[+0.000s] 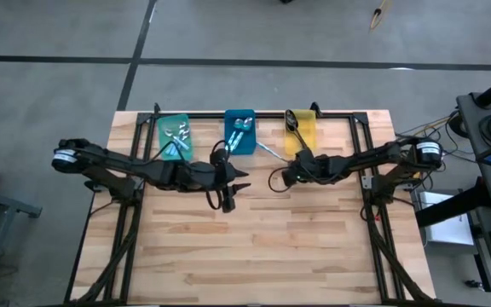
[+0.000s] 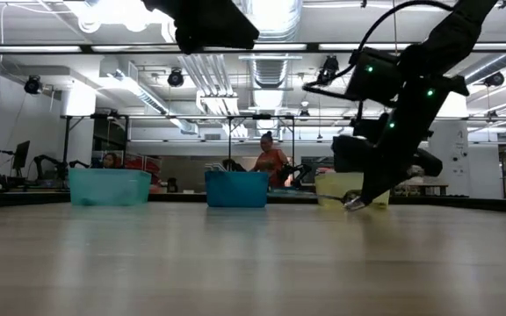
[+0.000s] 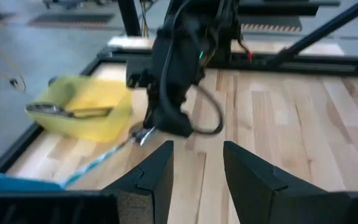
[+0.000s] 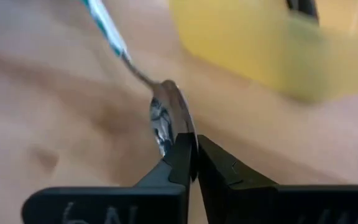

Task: Sort silverware by color (type)
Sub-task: Put the white-blue spoon into the blue bin

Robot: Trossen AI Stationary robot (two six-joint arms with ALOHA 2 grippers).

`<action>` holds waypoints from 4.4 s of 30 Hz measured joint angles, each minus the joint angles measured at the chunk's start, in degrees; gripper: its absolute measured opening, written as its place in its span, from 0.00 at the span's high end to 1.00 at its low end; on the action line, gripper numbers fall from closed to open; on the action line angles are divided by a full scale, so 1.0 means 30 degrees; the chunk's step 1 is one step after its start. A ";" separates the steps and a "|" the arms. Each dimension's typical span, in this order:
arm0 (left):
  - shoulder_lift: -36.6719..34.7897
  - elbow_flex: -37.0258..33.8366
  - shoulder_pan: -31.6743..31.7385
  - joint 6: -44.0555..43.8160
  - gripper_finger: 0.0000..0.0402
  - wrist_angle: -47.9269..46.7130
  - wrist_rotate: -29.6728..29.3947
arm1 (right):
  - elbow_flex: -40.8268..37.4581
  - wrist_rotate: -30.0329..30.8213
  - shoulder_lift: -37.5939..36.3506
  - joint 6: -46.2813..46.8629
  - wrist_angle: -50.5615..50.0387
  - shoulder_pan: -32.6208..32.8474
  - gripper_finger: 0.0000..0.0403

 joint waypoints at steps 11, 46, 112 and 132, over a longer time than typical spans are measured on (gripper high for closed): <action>0.0161 -0.0015 -0.0875 -0.0925 0.70 -0.0888 0.0000 | -0.0051 -0.3305 -0.2541 -0.1724 -0.2806 0.2341 0.98; 0.7337 -0.0015 -0.1676 -0.0123 0.70 0.4373 -0.0007 | -0.0015 -0.7446 -0.2198 -0.1189 0.1173 0.6122 0.98; 0.5987 0.0472 -0.3374 -0.3366 0.70 0.1657 -0.0036 | -0.0364 -0.1177 -0.8329 -0.8492 0.1108 0.8254 0.82; 0.6047 0.0510 -0.3366 -0.3447 0.70 0.4434 -0.0080 | -0.0393 -0.0599 -0.8216 -0.9605 0.1329 1.1826 0.83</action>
